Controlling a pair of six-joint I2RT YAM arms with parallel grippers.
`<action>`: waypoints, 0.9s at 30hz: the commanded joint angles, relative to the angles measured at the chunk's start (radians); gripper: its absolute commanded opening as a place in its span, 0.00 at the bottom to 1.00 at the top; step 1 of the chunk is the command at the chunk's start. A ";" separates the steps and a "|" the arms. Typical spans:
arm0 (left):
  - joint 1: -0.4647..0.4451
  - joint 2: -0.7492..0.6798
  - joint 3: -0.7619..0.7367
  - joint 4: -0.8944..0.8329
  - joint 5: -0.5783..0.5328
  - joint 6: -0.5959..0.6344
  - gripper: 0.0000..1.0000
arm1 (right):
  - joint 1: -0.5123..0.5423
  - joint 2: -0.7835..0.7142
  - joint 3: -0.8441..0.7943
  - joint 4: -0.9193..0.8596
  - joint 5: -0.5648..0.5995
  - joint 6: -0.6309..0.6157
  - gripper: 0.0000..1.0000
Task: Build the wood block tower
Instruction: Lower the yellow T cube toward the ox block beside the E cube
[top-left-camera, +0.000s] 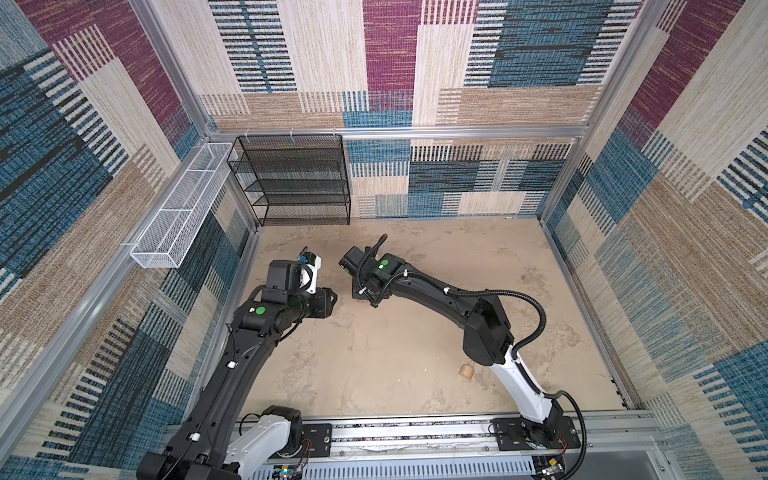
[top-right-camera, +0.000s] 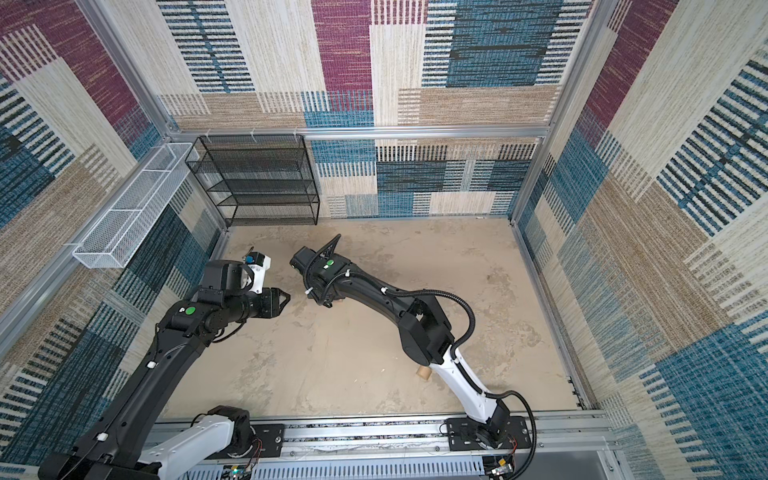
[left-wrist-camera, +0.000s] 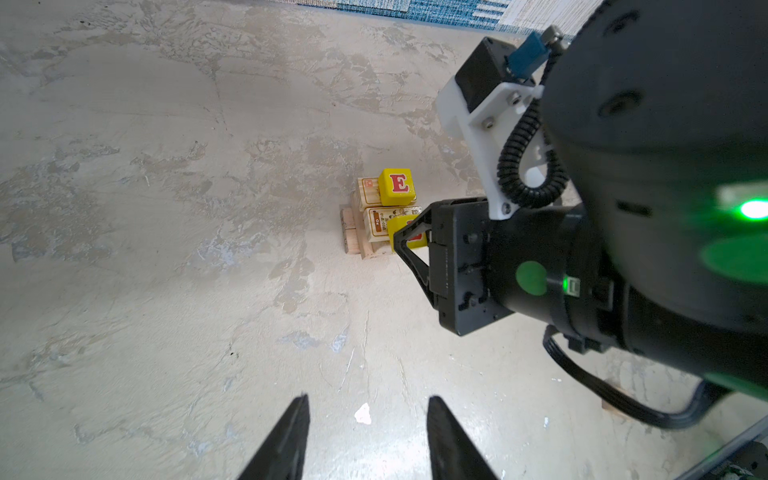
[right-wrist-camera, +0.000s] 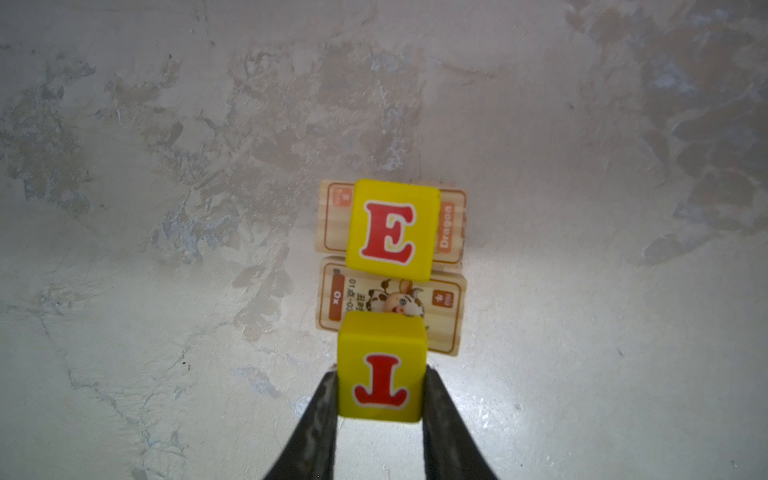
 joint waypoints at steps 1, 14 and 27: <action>0.001 0.002 0.006 0.004 -0.008 0.019 0.50 | -0.004 0.003 0.009 -0.011 0.000 0.009 0.00; 0.000 0.003 0.006 0.005 -0.005 0.019 0.50 | -0.007 0.020 0.046 -0.027 0.009 -0.007 0.04; 0.000 0.004 0.007 0.005 -0.004 0.019 0.50 | -0.008 0.040 0.084 -0.050 0.020 -0.019 0.09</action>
